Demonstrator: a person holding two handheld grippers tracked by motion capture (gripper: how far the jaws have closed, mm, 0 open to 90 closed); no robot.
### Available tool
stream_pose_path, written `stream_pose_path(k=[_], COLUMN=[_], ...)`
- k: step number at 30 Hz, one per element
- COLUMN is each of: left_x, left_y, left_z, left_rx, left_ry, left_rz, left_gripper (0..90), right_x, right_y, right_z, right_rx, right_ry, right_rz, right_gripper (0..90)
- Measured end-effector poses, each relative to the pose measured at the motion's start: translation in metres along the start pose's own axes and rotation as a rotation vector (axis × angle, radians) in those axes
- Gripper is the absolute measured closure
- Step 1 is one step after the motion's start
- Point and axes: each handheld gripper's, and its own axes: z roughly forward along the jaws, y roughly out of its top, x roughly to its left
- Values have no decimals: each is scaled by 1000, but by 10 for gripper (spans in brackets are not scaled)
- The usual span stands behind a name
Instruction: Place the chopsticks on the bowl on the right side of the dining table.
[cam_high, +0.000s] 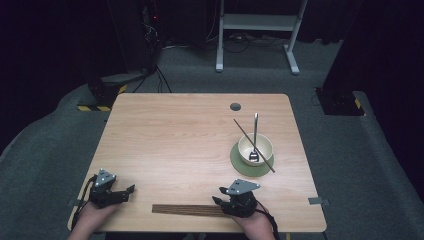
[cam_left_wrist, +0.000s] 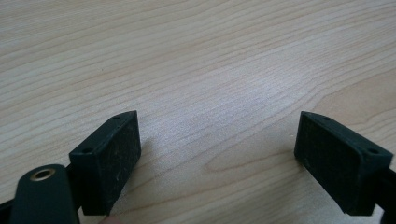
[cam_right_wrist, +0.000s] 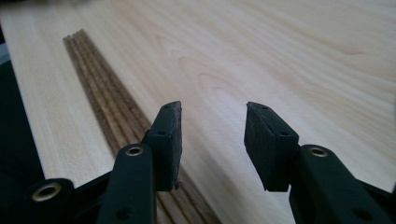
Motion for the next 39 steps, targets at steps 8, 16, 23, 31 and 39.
stream_pose_path(k=[8, 16, 23, 31, 39], left_x=[0, 0, 0, 0, 0], left_y=[0, 0, 0, 0, 0], left_z=[0, 0, 0, 0, 0], left_rx=[0, 0, 0, 0, -1], left_ry=[-1, -1, -1, -4, -4], left_rz=[1, 1, 1, 5, 5], left_gripper=[146, 146, 146, 145, 146], right_x=[9, 6, 8, 7, 7], right_y=[1, -2, -2, -2, -3], right_z=[13, 16, 18, 18, 16], right_rx=[42, 76, 94, 99, 104], right_ry=[33, 54, 57, 73, 67], right_rz=[-39, -23, -46, -38, -43], right_gripper=[585, 632, 682, 726, 736])
